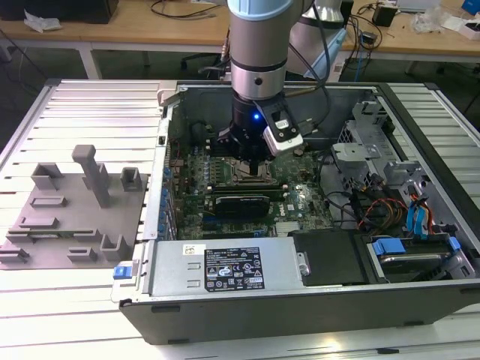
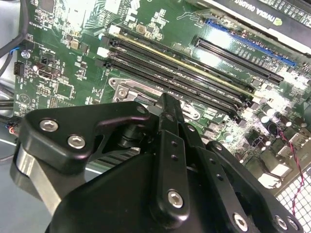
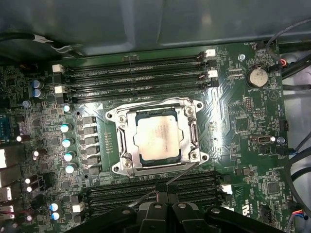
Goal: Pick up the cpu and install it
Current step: 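Install the second cpu locking lever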
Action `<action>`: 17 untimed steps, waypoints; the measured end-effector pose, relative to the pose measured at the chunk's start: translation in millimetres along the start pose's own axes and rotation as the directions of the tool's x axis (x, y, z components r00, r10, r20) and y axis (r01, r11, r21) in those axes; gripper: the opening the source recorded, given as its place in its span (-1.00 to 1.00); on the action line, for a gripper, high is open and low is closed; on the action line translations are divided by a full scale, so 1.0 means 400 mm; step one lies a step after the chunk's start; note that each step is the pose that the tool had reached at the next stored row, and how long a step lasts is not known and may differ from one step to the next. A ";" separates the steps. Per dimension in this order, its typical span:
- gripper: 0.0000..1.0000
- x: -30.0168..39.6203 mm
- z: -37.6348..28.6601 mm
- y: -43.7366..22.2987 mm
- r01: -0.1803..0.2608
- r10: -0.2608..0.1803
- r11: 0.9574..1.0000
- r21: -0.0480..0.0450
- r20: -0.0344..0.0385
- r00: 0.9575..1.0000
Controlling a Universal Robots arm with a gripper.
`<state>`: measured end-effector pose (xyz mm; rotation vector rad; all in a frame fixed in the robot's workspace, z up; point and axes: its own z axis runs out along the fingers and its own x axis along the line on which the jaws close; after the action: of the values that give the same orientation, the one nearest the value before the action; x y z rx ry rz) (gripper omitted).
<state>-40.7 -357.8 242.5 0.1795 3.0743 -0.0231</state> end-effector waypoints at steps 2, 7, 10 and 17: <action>-0.79 0.000 0.000 0.000 0.000 0.000 1.000 0.000 0.000 1.000; -0.79 0.000 0.001 0.000 0.000 0.000 1.000 -0.001 0.000 1.000; -0.79 0.001 0.004 -0.002 0.000 0.000 1.000 -0.001 0.000 1.000; -0.79 0.002 0.012 -0.003 0.000 0.000 1.000 -0.004 0.000 1.000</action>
<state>-41.6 -358.9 237.5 0.1795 3.0744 -0.0177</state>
